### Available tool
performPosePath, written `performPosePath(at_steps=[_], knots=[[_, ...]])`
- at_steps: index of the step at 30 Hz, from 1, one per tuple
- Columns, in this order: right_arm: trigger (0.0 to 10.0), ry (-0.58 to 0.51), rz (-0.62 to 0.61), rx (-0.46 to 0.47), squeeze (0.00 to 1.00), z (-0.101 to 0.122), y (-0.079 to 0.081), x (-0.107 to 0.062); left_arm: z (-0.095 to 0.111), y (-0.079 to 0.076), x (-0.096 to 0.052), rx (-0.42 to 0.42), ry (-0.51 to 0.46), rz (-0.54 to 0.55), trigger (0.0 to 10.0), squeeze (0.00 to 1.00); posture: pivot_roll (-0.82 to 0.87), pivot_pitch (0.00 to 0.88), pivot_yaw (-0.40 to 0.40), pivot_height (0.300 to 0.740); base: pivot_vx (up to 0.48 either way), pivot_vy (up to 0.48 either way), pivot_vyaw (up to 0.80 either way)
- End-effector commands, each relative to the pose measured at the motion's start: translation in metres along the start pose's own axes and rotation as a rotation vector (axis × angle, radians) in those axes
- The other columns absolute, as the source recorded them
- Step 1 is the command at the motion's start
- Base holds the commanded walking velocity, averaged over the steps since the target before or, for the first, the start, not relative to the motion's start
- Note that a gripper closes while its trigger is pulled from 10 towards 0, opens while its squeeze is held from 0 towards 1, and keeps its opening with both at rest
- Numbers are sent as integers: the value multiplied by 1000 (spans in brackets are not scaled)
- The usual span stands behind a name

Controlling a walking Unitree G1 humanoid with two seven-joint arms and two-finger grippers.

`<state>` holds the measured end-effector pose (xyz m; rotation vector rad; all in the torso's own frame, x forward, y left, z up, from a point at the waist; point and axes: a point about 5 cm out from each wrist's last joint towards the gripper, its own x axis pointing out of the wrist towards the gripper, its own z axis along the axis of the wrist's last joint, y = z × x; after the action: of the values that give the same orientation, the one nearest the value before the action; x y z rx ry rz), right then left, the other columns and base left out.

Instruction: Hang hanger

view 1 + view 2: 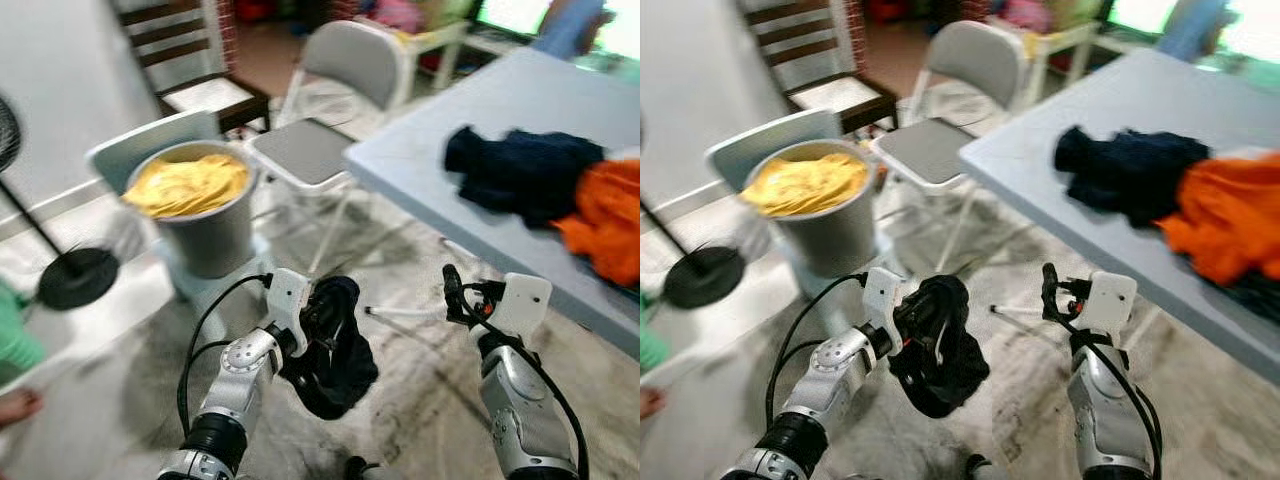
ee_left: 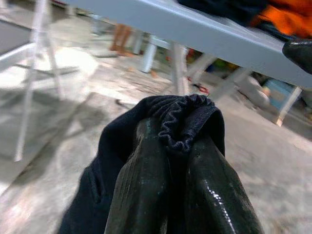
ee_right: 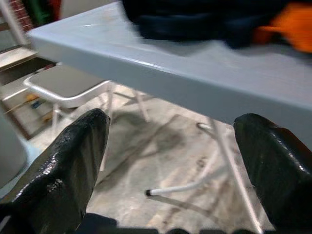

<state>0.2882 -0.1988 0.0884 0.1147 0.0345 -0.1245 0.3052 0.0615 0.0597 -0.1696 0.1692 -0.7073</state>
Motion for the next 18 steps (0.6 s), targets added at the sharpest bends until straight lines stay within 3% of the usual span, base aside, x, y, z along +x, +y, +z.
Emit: performPosePath(at_steps=[1, 4, 14, 18], knots=[[10000, 16, -5, -2, 0, -3, -2, 0, 0, -3, 2, -6, -2, -2, 10000, 0, -52, 113, -2, 740, 0, 0, -800], [10000, 18, -3, -2, 0, -3, -2, 0, -1, -1, 3, -34, 6, 46, 10000, 0, -51, 112, -2, 740, 0, 0, -800], [10000, 19, -7, 0, 0, -4, -3, -1, 1, -1, 3, -96, -8, 13, 10000, 0, -55, 115, 0, 740, 0, 0, -800], [10000, 17, -8, -1, 0, -4, -3, -1, 2, -1, 3, -97, -12, 2, 10000, 0, -58, 115, 0, 740, 0, 267, -419]])
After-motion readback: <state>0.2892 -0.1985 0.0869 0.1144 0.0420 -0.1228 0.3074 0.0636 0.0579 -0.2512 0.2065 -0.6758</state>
